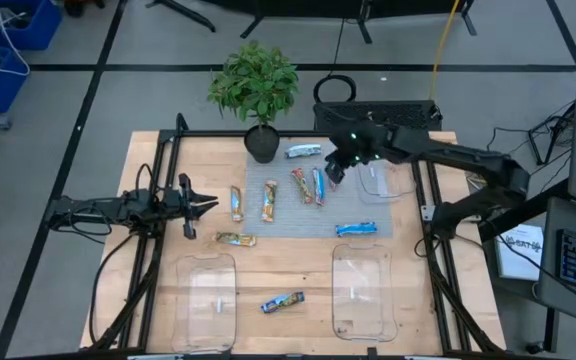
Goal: Pick and place Granola Bars by type
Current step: Put the right red granola bar into the top transparent bin
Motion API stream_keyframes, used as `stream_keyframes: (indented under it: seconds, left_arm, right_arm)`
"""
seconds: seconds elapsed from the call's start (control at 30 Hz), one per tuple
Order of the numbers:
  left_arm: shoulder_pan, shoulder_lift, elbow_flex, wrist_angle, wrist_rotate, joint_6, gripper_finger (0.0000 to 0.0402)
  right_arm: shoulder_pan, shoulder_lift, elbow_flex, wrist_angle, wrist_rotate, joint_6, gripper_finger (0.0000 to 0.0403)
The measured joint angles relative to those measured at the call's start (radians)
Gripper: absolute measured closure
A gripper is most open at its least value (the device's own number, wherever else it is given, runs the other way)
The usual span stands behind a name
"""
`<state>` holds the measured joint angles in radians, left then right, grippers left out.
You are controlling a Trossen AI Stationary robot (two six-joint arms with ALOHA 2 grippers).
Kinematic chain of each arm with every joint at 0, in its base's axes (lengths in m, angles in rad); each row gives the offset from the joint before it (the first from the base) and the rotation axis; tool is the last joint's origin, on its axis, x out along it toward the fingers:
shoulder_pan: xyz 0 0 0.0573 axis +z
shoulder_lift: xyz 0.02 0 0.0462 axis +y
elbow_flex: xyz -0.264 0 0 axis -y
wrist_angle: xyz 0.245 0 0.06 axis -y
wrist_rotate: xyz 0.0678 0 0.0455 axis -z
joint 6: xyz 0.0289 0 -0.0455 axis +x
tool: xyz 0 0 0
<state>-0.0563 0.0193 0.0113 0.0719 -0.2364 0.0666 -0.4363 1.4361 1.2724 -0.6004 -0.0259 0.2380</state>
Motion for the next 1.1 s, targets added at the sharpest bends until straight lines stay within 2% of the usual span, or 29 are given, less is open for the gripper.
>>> stream_keyframes:
  seconds: [0.13, 0.3, 0.53, 0.67, 0.77, 0.97, 1.1]
  left_arm:
    - [0.000, 0.000, 0.000, 0.000, 0.000, -0.010, 0.0339]
    - [0.000, 0.000, 0.000, 0.000, -0.001, -0.028, 0.0339]
    - [0.000, 0.000, 0.000, 0.000, -0.043, -0.031, 0.0339]
    - [0.000, 0.000, 0.000, 0.000, -0.061, -0.031, 0.0339]
    - [0.000, 0.000, 0.000, 0.000, -0.061, -0.031, 0.0339]
    - [0.000, 0.000, 0.000, 0.000, -0.061, -0.031, 0.0339]
    - [0.000, 0.000, 0.000, 0.000, -0.061, -0.031, 0.0339]
  right_arm:
    - [-0.025, 0.092, 0.000, -0.064, 0.005, 0.008, 0.0402]
    - [0.000, 0.196, 0.007, -0.101, 0.006, -0.006, 0.0402]
    - [0.039, 0.369, 0.113, -0.275, 0.075, -0.042, 0.0402]
    - [0.045, 0.420, 0.132, -0.314, 0.108, -0.070, 0.0394]
    - [0.045, 0.429, 0.133, -0.319, 0.108, -0.074, 0.0365]
    - [0.045, 0.429, 0.133, -0.301, 0.111, -0.069, 0.0274]
    - [0.045, 0.429, 0.133, -0.301, 0.114, -0.068, 0.0229]
